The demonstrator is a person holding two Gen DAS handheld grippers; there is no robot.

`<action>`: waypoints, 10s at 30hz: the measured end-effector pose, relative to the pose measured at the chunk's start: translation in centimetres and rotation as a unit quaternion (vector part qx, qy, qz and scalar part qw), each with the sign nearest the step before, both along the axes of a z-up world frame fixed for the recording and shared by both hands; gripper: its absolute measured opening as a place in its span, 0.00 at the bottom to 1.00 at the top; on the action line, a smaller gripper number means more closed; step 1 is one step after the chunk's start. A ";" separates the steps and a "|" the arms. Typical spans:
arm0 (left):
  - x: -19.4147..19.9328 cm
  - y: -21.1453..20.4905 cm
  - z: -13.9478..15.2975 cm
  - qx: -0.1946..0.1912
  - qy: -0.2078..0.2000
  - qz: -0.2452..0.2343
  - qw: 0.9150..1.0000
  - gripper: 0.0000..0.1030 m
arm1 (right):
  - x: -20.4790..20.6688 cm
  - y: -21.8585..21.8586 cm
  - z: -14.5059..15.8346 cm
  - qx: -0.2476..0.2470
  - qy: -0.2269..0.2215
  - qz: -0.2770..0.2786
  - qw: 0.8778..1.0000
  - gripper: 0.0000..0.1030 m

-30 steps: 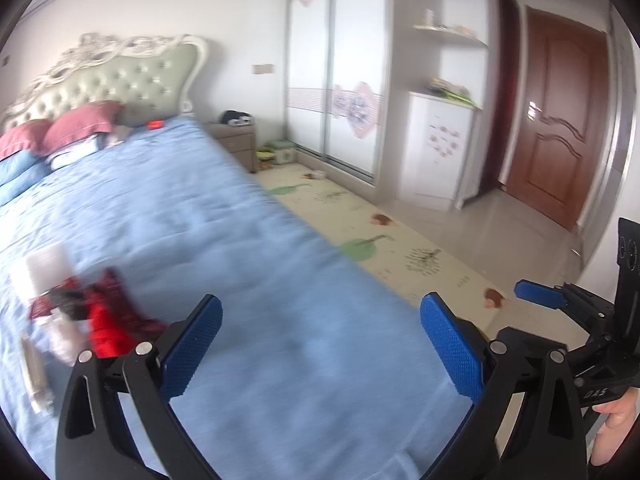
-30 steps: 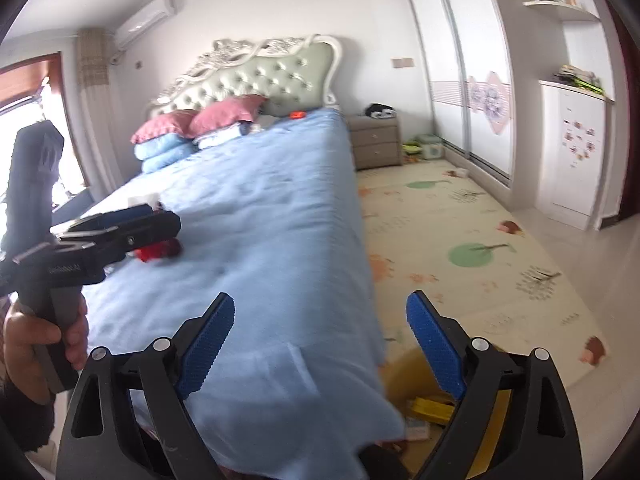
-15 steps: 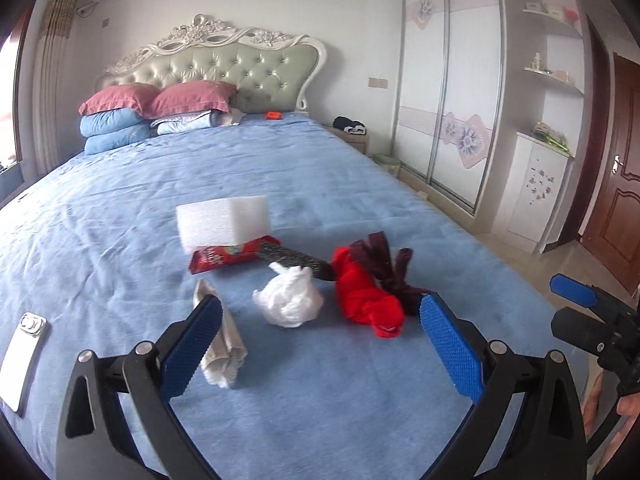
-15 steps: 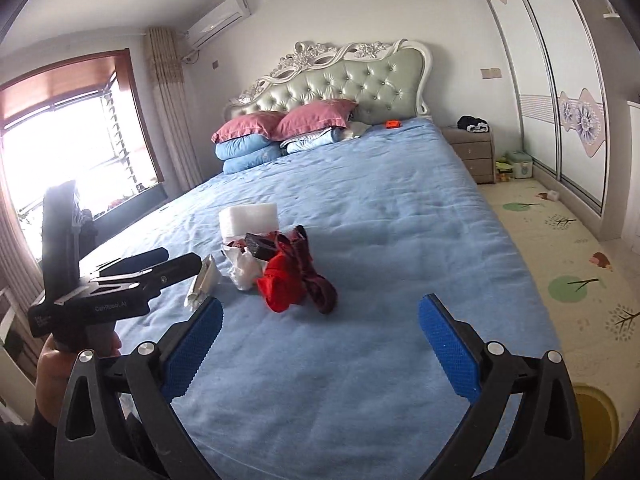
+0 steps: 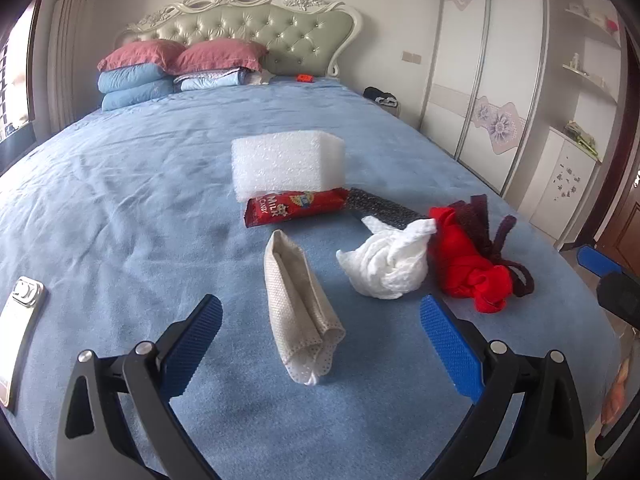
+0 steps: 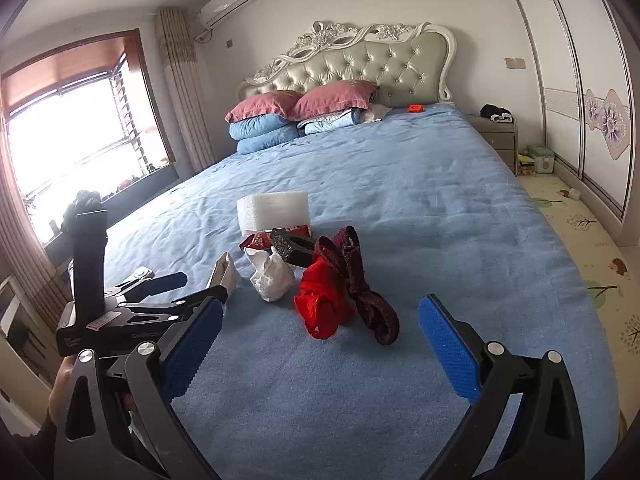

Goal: Collect trash
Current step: 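Grasp the white cloth with the left gripper while the right gripper grasps the maroon strap, then carry the cloth and strap over the yellow bin and open both grippers, then return both open grippers to the items on the bed, then grasp the white tissue with the left gripper while the right gripper grasps the red sock, then carry the tissue and red sock over the yellow bin and open both grippers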

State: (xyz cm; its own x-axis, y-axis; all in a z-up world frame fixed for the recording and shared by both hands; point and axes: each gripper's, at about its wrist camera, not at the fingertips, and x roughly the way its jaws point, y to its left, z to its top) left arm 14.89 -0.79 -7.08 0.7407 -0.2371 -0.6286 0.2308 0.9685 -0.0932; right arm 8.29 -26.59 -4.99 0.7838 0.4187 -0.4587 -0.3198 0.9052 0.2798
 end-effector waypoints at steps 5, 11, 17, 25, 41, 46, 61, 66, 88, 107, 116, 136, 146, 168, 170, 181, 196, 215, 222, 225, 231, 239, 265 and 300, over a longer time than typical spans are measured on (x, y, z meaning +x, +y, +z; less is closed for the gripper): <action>2.0 1.2 -1.1 -0.021 0.040 0.020 0.999 0.96 | 0.8 0.4 0.2 -0.010 0.001 0.010 1.000 0.92; 3.4 0.8 -2.2 -0.010 0.075 0.026 0.997 0.79 | 1.7 0.3 0.2 -0.011 0.006 0.016 1.000 0.92; 2.9 0.0 -1.9 -0.008 0.066 -0.007 0.998 0.34 | 2.8 0.0 -0.4 -0.013 0.030 0.024 0.999 0.92; 0.7 -0.5 0.7 -0.018 0.009 -0.036 0.999 0.27 | 4.3 -0.7 -1.3 -0.013 0.067 0.045 0.997 0.92; -0.3 -2.1 2.4 -0.060 0.002 -0.101 0.993 0.28 | 9.4 -1.8 -4.6 0.032 0.165 0.087 0.982 0.44; -0.1 -2.7 2.2 -0.060 0.009 -0.106 0.992 0.28 | 8.9 -2.1 -4.6 0.053 0.168 0.113 0.978 0.20; -1.9 -5.0 3.1 -0.053 -0.001 -0.134 0.990 0.28 | 4.4 -6.8 -2.4 0.128 0.119 0.094 0.980 0.13; -3.4 -7.3 3.8 -0.046 -0.008 -0.161 0.986 0.28 | 1.6 -8.8 -1.0 0.120 0.095 0.079 0.985 0.13; -10.0 -33.0 -0.3 -0.038 0.075 -0.397 0.914 0.28 | -14.1 -27.0 -3.1 0.100 0.085 -0.118 0.984 0.13; -13.1 -49.7 -9.5 0.048 0.179 -0.438 0.880 0.28 | -19.6 -38.1 -10.3 0.025 0.189 -0.223 0.956 0.13; -13.4 -51.3 -11.6 0.091 0.183 -0.436 0.876 0.28 | -18.6 -40.1 -13.5 0.029 0.219 -0.216 0.951 0.13; -13.4 -50.7 -11.4 0.108 0.169 -0.429 0.881 0.84 | -18.7 -39.5 -13.9 -0.021 0.240 -0.224 0.945 0.34; -13.7 -50.1 -10.1 0.103 0.148 -0.427 0.886 0.84 | -18.4 -38.0 -12.2 -0.037 0.231 -0.218 0.948 0.34; -12.2 -37.4 -0.1 0.048 -0.026 -0.331 0.942 0.84 | -15.7 -28.5 -1.2 -0.069 0.087 -0.175 0.978 0.43; -11.8 -35.2 0.7 0.049 -0.041 -0.309 0.949 0.85 | -14.6 -26.6 -0.5 -0.073 0.061 -0.168 0.981 0.50; -8.2 -21.8 2.5 0.066 -0.088 -0.177 0.978 0.94 | -8.1 -17.8 0.6 -0.028 0.010 -0.109 0.994 0.76; -2.7 -5.9 2.9 0.029 -0.083 -0.040 0.995 0.96 | -0.9 -4.8 1.8 -0.019 -0.008 -0.045 0.999 0.92; 0.0 -1.2 0.9 0.022 -0.050 -0.045 0.998 0.96 | 7.7 5.1 -2.9 -0.126 0.094 0.017 0.987 0.67; 0.8 -2.3 0.8 0.014 -0.034 -0.057 0.998 0.96 | 8.6 4.7 -3.9 -0.108 0.123 0.018 0.986 0.35; 1.5 -3.1 0.5 0.019 -0.023 -0.063 0.998 0.96 | 7.7 4.1 -3.1 -0.101 0.105 0.020 0.989 0.34; 3.0 -5.5 -0.4 0.032 0.008 -0.090 0.995 0.96 | 6.1 1.3 -1.2 -0.048 0.081 0.018 0.995 0.34; 6.2 -6.6 -2.2 0.044 0.066 -0.076 0.994 0.63 | 5.6 -0.5 -1.2 -0.023 0.090 0.024 0.995 0.35; -4.0 -10.9 4.1 0.005 0.003 -0.150 0.989 0.37 | -2.4 -6.4 1.2 -0.018 0.033 0.015 0.999 0.35; -12.7 -47.9 -7.5 0.095 0.155 -0.445 0.877 0.37 | -19.8 -32.6 -7.6 -0.015 0.154 -0.220 0.963 0.37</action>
